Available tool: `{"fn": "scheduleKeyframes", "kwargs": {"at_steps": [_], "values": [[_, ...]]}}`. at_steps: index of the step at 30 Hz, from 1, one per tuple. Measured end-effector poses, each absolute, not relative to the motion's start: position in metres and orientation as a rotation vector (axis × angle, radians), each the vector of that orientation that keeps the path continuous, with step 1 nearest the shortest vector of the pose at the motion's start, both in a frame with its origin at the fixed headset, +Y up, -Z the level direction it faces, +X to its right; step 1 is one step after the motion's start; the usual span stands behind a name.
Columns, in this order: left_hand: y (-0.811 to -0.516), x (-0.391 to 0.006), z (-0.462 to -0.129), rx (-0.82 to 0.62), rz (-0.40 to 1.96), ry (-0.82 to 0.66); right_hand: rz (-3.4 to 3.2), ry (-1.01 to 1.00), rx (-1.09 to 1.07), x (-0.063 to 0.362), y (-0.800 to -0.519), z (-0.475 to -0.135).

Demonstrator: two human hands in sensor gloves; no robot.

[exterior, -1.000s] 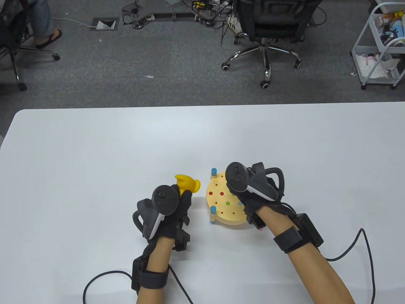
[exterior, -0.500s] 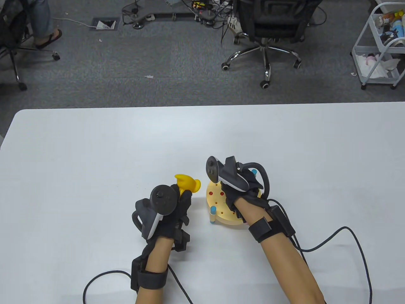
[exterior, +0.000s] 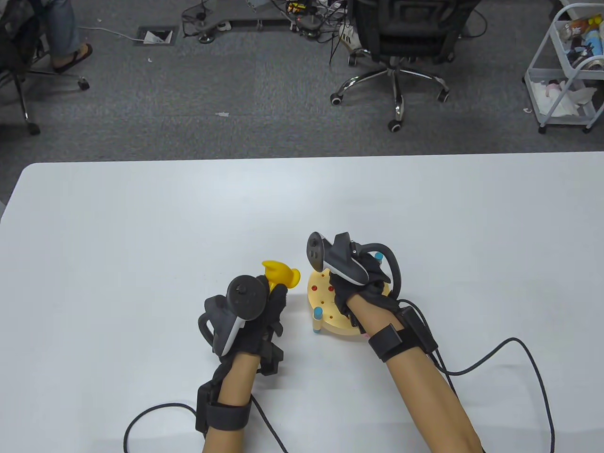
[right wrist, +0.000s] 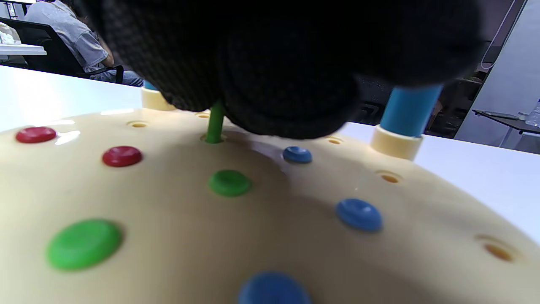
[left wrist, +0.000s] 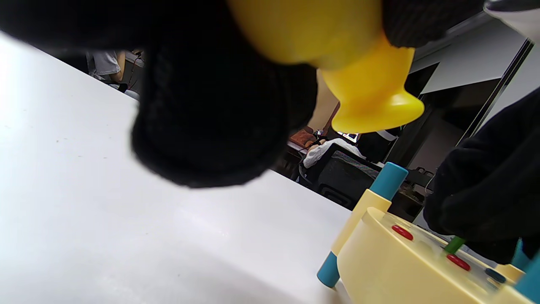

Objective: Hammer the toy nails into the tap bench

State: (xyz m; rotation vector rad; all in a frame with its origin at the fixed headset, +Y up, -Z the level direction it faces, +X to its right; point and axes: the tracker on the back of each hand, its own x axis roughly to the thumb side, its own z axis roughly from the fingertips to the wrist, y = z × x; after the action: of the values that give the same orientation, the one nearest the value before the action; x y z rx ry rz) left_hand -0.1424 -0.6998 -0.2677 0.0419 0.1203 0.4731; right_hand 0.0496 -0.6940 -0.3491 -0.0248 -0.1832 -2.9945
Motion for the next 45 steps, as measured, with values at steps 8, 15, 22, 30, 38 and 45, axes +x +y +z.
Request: {"fn": "scheduleKeyframes", "kwargs": {"at_steps": [8,15,22,30,38,45], "values": [[-0.700,-0.141,-0.268,0.039,0.467,0.113,-3.005,-0.174,0.016,0.049,-0.692,-0.349],[-0.700,-0.141,-0.268,0.039,0.467,0.113,-3.000,-0.164,0.013,0.048,-0.695,-0.348],[-0.701,-0.139,-0.268,0.033,0.455,0.098,-3.074,-0.293,0.057,0.060,-0.675,-0.344],[-0.700,-0.133,-0.266,0.075,0.411,0.074,-3.387,0.211,0.286,0.148,-0.649,-0.340],[-0.684,-0.113,-0.270,0.123,0.463,-0.047,-3.669,0.029,-0.075,0.197,-0.716,-0.349],[-0.664,-0.066,-0.298,0.086,0.201,-0.135,-3.677,-0.040,-0.192,0.197,-0.748,-0.354]]}}
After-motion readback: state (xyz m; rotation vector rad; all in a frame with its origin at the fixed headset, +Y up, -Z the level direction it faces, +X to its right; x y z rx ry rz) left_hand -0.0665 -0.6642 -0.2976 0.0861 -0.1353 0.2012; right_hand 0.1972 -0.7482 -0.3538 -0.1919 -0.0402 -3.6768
